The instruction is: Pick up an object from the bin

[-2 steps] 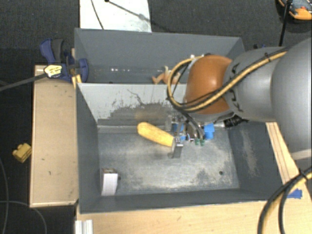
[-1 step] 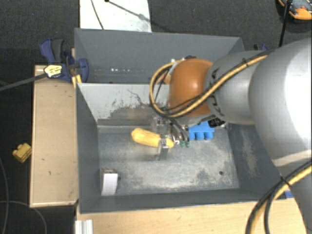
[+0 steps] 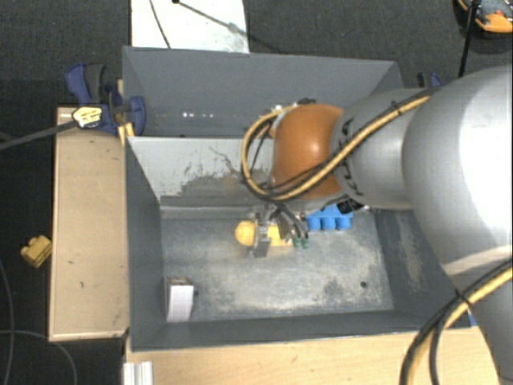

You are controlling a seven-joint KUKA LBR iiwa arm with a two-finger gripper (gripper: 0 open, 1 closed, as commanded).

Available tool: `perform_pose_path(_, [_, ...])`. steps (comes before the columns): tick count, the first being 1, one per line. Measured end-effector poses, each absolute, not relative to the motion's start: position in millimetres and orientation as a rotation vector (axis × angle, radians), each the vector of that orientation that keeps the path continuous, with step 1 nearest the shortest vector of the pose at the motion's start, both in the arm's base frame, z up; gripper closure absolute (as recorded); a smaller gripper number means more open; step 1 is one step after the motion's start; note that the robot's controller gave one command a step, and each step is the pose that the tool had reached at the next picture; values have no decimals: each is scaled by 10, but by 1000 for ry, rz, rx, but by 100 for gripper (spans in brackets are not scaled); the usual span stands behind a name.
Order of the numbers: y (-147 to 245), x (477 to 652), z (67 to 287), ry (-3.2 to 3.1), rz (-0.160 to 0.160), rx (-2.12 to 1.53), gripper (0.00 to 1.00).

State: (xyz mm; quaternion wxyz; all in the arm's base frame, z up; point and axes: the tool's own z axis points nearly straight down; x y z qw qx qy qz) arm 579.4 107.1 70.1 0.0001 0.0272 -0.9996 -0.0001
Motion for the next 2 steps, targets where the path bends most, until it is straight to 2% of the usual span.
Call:
perform_pose_path(1, [990,5783,705,-3139,1,90,100])
perform_pose_path(2, [908,5542,2709,-3141,-1,0,100])
